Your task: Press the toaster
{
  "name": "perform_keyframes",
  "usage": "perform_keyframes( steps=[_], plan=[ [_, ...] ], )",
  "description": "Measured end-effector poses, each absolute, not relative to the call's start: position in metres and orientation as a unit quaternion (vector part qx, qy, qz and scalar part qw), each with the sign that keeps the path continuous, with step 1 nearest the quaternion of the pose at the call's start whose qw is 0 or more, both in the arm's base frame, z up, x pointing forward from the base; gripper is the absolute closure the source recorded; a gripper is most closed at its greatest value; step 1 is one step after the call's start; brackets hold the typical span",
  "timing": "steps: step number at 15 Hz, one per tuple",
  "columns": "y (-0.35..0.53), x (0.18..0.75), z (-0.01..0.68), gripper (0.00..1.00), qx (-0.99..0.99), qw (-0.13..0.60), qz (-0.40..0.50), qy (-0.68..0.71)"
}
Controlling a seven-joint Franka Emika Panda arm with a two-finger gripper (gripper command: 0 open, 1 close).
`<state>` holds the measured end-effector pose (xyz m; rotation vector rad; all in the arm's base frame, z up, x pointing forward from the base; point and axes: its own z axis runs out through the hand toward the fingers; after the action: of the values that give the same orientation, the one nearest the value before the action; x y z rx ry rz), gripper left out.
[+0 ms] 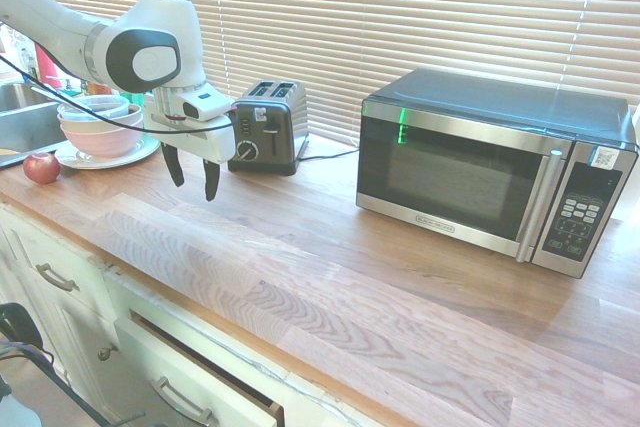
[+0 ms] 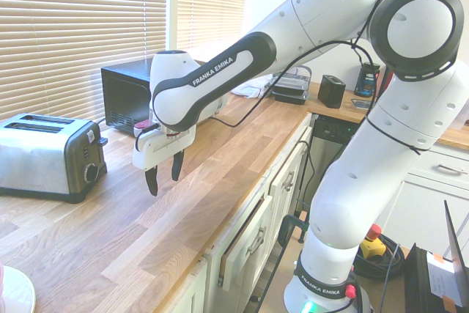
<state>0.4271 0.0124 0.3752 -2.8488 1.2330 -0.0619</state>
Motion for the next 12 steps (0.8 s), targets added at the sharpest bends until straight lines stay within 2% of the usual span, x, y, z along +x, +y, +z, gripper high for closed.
perform_keyframes(
  steps=[12],
  plan=[
    [0.005,0.427,0.379,0.0,-0.919,0.02,-0.033,0.392]
  ],
)
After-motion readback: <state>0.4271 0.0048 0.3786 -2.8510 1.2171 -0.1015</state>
